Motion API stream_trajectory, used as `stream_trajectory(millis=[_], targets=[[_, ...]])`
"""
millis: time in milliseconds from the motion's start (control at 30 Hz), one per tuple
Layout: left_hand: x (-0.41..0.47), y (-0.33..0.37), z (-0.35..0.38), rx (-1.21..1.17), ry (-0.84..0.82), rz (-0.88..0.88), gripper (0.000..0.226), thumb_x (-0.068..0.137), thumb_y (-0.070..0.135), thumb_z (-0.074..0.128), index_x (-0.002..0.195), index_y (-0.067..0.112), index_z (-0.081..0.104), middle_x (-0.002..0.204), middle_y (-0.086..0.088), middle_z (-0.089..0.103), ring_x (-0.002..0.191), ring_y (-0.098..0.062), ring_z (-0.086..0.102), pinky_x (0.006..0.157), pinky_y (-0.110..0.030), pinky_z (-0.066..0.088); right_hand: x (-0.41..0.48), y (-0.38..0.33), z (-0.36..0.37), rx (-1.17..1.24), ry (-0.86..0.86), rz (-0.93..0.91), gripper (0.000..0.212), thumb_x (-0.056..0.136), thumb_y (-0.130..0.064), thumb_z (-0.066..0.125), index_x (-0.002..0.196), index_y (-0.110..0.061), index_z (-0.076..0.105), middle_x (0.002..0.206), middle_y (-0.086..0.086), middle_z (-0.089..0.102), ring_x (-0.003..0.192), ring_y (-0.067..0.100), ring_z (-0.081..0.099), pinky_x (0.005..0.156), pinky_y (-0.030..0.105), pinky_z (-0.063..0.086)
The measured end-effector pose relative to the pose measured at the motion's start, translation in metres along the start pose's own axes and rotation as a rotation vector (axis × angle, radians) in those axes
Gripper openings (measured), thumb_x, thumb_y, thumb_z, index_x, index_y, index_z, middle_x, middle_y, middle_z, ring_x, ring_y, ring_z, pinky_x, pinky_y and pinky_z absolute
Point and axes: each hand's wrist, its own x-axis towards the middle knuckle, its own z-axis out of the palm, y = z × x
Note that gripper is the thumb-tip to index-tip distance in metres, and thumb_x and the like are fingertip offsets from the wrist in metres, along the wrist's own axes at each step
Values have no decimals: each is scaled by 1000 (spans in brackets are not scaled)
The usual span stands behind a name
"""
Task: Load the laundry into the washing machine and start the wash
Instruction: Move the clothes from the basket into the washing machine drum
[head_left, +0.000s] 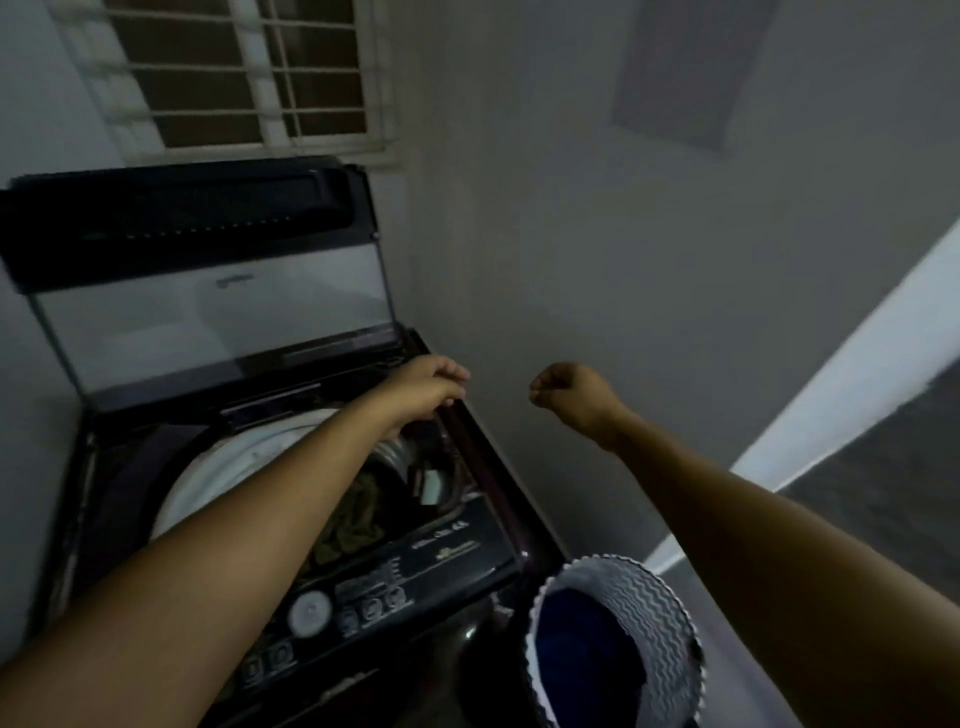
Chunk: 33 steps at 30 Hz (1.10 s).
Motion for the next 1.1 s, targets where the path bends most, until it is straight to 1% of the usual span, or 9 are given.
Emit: stream_trajectory(millis=[200,300,467,533,633,700,867,1000,1100], targets=[[11,33,124,7,-129,1,17,94,19,61,108,28,65,110,2,67,103,-16,64,80,-33,49,-34,97,-71,22,34,112,11,93,-20,69,100,-12,71,88,0,66,82,17,59,76,35,52],[14,38,184,8,-192,-32,19,95,18,61,112,24,65,109,2,67,101,-14,63,81,-32,49,-49,150,-88,65,43,169,5,89,-20,71,90,-16,73,79,-3,65,80,17,60,74,35,53],[25,11,272,-2,-266,-153,20,96,17,58,114,22,65,107,2,68,101,-13,64,77,-27,49,-66,245,-86,127,-21,307,6,88,-19,69,91,-16,73,84,2,68,81,18,61,72,35,51],[31,-14,304,-9,-277,-216,19,97,15,57,114,20,66,101,2,68,95,-12,63,74,-26,48,-69,286,-72,148,-51,359,7,85,-17,69,89,-15,74,86,6,72,80,18,63,74,36,53],[43,-67,345,-13,-306,-311,20,94,13,58,111,20,66,99,-3,67,90,-12,61,73,-27,46,-72,342,-40,171,-86,430,5,82,-18,70,82,-16,74,78,0,72,73,15,62,70,33,53],[50,-107,370,-15,-315,-381,19,95,14,59,111,19,66,106,-7,69,92,-14,61,74,-28,45,-74,377,-15,172,-129,468,5,84,-15,70,80,-16,73,68,-5,66,65,12,58,62,26,47],[77,-216,429,1,-322,-524,16,94,18,61,108,24,66,114,-9,70,106,-22,66,75,-30,49,-61,475,68,201,-208,532,11,82,-17,70,73,-22,73,64,-8,66,63,11,59,62,26,47],[108,-293,473,20,-320,-573,14,95,20,62,108,25,65,111,1,67,103,-15,63,75,-27,50,-39,541,136,240,-230,591,7,84,-24,74,84,-18,72,70,-3,68,67,17,61,63,30,48],[130,-342,499,21,-304,-605,15,95,21,62,109,26,64,113,3,65,104,-14,60,79,-28,49,-24,582,185,226,-232,637,15,84,-30,76,94,-19,71,91,3,74,86,25,69,80,39,58]])
